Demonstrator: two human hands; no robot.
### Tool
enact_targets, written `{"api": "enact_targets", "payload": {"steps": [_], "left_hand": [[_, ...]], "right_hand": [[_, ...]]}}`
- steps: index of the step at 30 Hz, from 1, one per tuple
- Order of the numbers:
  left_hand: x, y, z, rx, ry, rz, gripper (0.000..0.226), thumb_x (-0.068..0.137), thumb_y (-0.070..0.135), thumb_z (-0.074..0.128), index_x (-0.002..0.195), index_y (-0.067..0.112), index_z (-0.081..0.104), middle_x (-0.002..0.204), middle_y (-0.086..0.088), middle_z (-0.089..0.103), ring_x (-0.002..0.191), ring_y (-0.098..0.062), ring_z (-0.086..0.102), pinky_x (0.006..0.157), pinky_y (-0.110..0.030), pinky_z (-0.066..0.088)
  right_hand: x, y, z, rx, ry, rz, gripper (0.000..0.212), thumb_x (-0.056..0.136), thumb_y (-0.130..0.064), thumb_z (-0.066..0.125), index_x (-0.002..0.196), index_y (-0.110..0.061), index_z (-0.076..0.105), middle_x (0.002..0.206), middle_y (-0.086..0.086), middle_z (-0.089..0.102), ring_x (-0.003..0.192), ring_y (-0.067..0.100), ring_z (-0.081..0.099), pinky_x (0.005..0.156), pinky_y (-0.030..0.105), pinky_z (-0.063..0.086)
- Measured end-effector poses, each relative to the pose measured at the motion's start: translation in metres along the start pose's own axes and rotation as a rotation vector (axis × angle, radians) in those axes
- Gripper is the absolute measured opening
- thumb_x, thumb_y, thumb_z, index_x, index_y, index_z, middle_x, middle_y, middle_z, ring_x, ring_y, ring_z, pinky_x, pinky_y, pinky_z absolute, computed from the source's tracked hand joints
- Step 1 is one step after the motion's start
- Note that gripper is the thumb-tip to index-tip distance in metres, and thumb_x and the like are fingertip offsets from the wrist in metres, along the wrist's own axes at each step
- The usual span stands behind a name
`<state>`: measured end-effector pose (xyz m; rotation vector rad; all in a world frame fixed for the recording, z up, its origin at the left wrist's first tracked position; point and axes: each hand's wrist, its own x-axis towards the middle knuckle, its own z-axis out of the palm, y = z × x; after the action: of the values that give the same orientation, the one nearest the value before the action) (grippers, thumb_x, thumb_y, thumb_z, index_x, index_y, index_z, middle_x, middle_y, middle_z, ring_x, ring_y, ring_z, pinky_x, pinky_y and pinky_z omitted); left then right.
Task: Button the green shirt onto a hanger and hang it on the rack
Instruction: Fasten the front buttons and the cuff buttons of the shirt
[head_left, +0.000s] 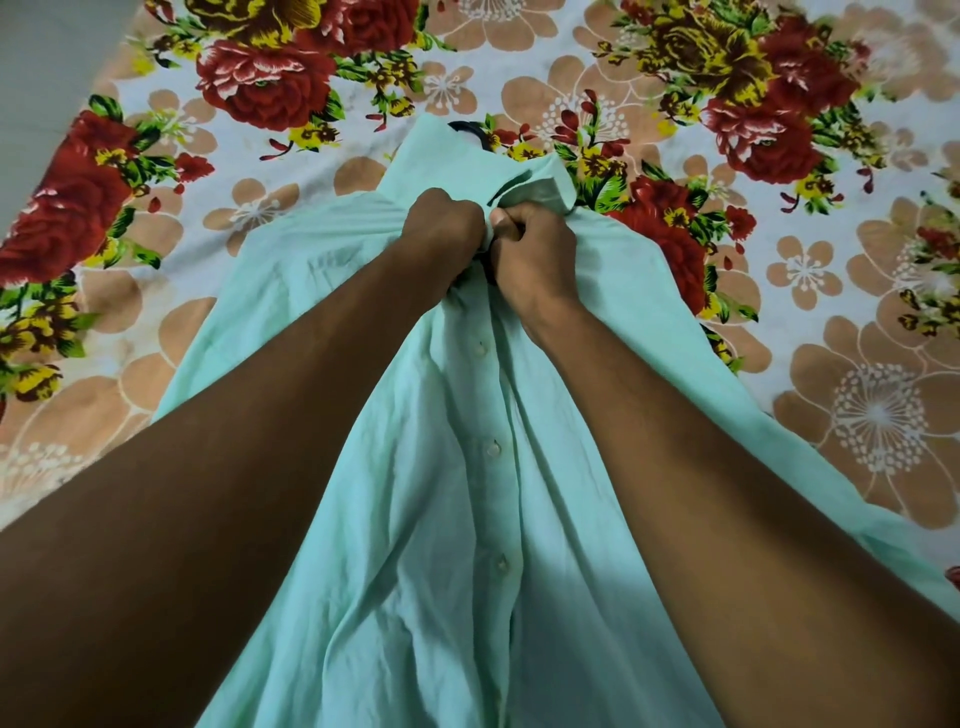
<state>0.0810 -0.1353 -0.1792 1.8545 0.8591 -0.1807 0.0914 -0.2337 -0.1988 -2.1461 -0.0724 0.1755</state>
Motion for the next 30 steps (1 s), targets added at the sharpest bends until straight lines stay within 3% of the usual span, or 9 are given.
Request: {"api": "enact_targets", "payload": {"steps": [5,10,16,20,24,27,30], "left_hand": [[-0.01,-0.003,-0.014,0.009,-0.027,0.065,0.011,0.078,0.016,0.07,0.076,0.005,0.066,0.06,-0.01,0.052,0.044,-0.021,0.046,0.045,-0.021,0.04],[-0.012,-0.003,-0.021,0.036,-0.068,0.066,0.013,0.078,0.018,0.076,0.079,0.005,0.073,0.056,-0.006,0.056,0.041,-0.017,0.047,0.039,-0.015,0.04],[-0.01,-0.006,-0.018,0.012,-0.036,0.071,0.02,0.079,0.02,0.071,0.064,0.008,0.066,0.047,-0.003,0.053,0.035,-0.014,0.046,0.046,-0.019,0.04],[-0.007,-0.006,-0.017,-0.001,-0.021,0.057,0.02,0.08,0.022,0.066,0.065,0.009,0.064,0.053,-0.005,0.052,0.042,-0.019,0.045,0.05,-0.021,0.04],[-0.001,0.0,-0.018,0.043,-0.088,0.037,0.018,0.08,0.02,0.069,0.068,0.009,0.062,0.057,-0.007,0.052,0.04,-0.018,0.043,0.046,-0.02,0.037],[0.005,0.0,-0.009,0.091,-0.054,0.055,0.013,0.08,0.015,0.073,0.079,0.004,0.066,0.062,-0.008,0.054,0.043,-0.017,0.048,0.037,-0.017,0.038],[0.008,-0.009,0.0,0.077,0.101,0.171,0.022,0.079,0.022,0.073,0.084,0.001,0.074,0.073,-0.01,0.07,0.061,-0.021,0.065,0.049,-0.025,0.049]], "right_hand": [[0.002,0.004,-0.007,0.073,-0.055,0.006,0.027,0.101,-0.025,0.061,0.089,-0.005,0.076,0.085,0.009,0.076,0.085,0.028,0.07,0.084,0.046,0.059],[0.004,0.01,-0.007,0.061,-0.072,-0.012,0.028,0.101,-0.025,0.061,0.088,-0.003,0.074,0.085,0.015,0.075,0.088,0.034,0.07,0.084,0.051,0.057],[0.006,0.011,-0.009,0.07,-0.068,-0.059,0.021,0.098,-0.023,0.066,0.09,-0.009,0.079,0.083,0.005,0.077,0.083,0.023,0.073,0.082,0.043,0.06],[0.0,0.009,-0.007,0.018,0.071,-0.074,0.021,0.095,-0.021,0.068,0.083,-0.007,0.077,0.076,0.003,0.075,0.074,0.017,0.07,0.076,0.036,0.057],[0.002,0.011,-0.012,-0.084,0.123,-0.13,0.021,0.086,-0.019,0.074,0.072,-0.004,0.073,0.067,0.005,0.072,0.066,0.022,0.069,0.07,0.038,0.057],[0.009,0.012,-0.019,-0.271,0.139,-0.089,0.024,0.081,-0.031,0.083,0.087,-0.01,0.072,0.085,0.0,0.073,0.082,0.018,0.067,0.075,0.031,0.052],[0.01,0.013,-0.021,-0.313,0.162,-0.066,0.028,0.081,-0.033,0.083,0.096,-0.013,0.07,0.095,-0.001,0.072,0.091,0.018,0.066,0.078,0.03,0.05]]}}
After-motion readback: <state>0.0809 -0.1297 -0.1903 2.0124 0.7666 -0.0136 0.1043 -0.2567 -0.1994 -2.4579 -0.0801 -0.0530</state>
